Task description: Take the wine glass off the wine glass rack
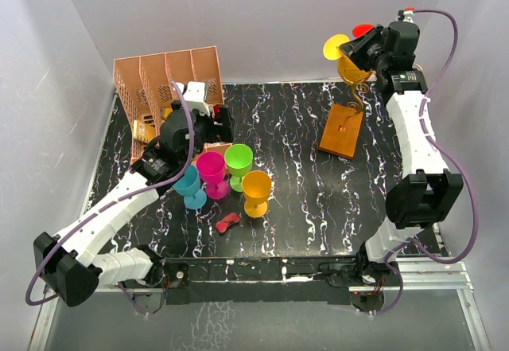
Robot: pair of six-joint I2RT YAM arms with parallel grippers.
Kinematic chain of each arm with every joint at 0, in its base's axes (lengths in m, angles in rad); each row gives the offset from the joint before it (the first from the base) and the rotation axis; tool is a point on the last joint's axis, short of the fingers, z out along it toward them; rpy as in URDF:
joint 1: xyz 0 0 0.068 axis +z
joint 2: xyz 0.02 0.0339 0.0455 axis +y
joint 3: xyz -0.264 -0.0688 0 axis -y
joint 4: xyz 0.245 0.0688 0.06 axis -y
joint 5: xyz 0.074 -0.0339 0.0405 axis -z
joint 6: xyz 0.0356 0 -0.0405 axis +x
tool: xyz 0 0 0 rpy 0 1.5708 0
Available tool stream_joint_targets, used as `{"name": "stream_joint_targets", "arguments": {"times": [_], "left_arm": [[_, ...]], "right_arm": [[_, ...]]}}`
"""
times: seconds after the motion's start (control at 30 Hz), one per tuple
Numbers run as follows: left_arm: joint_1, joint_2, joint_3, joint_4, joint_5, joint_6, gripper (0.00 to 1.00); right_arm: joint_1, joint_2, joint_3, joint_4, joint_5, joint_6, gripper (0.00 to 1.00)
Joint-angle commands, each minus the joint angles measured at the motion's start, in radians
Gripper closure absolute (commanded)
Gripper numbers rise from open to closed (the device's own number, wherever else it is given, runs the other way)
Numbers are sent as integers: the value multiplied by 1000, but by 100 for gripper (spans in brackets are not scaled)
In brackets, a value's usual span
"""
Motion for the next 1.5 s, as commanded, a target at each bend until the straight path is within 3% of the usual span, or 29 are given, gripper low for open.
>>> {"name": "stream_joint_targets", "arguments": {"times": [0.0,0.23,0.67,1.1,1.47], "left_arm": [[9,-9,29,4,5,-3,3],[17,-10,30,4,14,-8,3],[38,-13,30,5,36,-23,3],[78,-11,29,12,76,-47,3],[84,-15,31,11,84,-51,3]], "right_arm": [[-43,-46,-22,159,-84,142,91],[-68,-16,-40,221,-199,265,92],[-69,36,-16,227,-305,339,92],[-68,106,53,212,-244,334,92],[-68,85,69,172,-91,347,92]]}}
